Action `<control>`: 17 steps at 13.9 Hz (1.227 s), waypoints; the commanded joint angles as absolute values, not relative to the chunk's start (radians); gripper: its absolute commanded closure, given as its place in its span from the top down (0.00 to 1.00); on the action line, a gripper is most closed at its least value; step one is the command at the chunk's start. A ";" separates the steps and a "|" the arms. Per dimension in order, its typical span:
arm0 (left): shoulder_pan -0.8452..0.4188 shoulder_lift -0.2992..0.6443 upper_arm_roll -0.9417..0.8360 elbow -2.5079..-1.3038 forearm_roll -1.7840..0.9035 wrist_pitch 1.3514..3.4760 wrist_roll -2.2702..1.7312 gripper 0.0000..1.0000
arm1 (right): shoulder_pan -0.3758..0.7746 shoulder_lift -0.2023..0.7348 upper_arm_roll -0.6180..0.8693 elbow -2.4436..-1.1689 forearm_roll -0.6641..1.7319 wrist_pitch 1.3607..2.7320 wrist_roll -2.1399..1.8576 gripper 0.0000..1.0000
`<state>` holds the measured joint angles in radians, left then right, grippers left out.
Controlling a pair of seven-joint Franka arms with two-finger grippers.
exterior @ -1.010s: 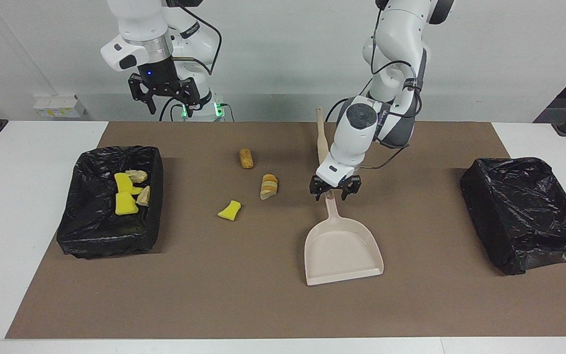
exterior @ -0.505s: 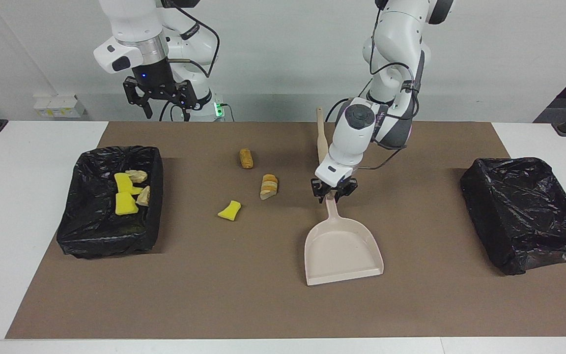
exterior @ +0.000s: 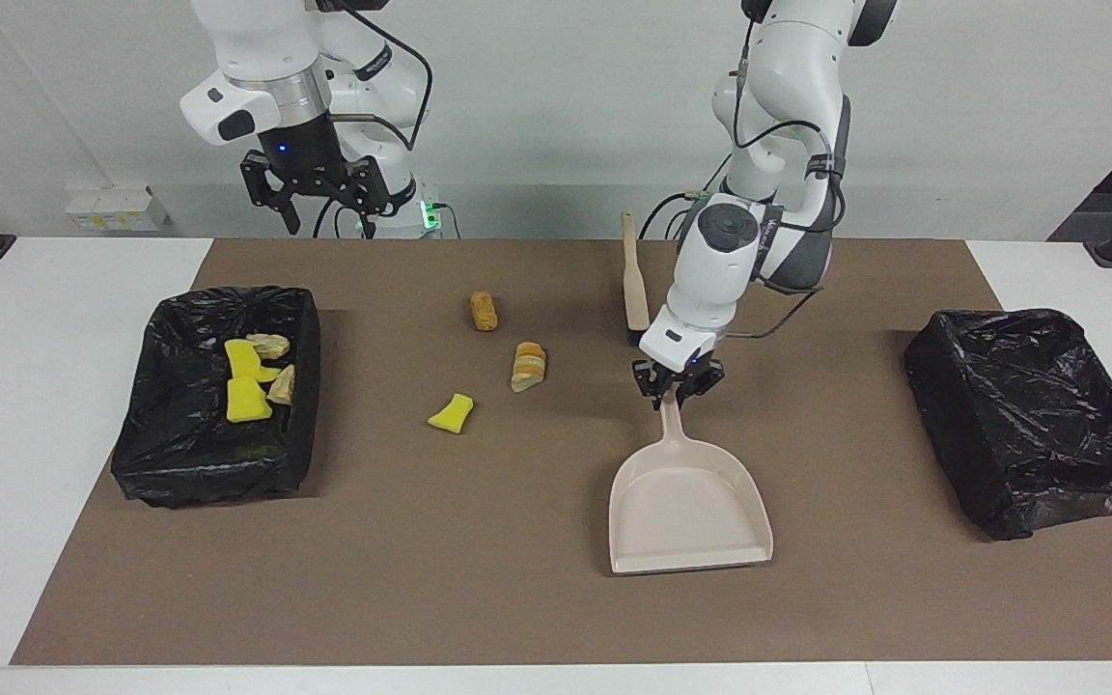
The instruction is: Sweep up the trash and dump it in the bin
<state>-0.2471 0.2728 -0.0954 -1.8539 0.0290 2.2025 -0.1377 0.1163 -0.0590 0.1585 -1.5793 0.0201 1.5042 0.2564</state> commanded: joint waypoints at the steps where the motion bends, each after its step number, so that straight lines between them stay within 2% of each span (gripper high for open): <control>1: -0.148 0.256 -0.104 -1.838 0.034 2.097 0.044 0.00 | 0.193 -0.104 0.160 -1.664 0.074 1.505 0.303 1.00; 5: -0.019 0.244 -0.103 -1.789 0.037 1.956 0.358 0.00 | 0.443 -0.110 0.160 -1.773 0.080 1.583 0.564 1.00; 9: 0.112 0.236 -0.104 -1.801 0.034 1.939 0.881 0.00 | 0.658 -0.081 0.161 -1.925 0.084 1.796 0.837 1.00; 10: 0.136 0.236 -0.104 -1.802 0.032 1.939 0.984 0.00 | 0.682 -0.078 0.161 -1.956 0.130 1.859 0.865 1.00; 12: 0.172 0.235 -0.104 -1.807 0.028 1.939 1.205 0.00 | 0.712 -0.065 0.161 -1.974 0.198 1.899 0.877 1.00; 16: 0.170 0.207 -0.104 -1.859 0.028 1.963 1.393 0.00 | 0.839 0.046 0.161 -2.022 0.193 2.032 0.965 1.00; 17: 0.169 0.206 -0.106 -1.867 0.028 1.979 1.490 0.00 | 0.862 0.073 0.161 -2.025 0.195 2.063 0.971 0.97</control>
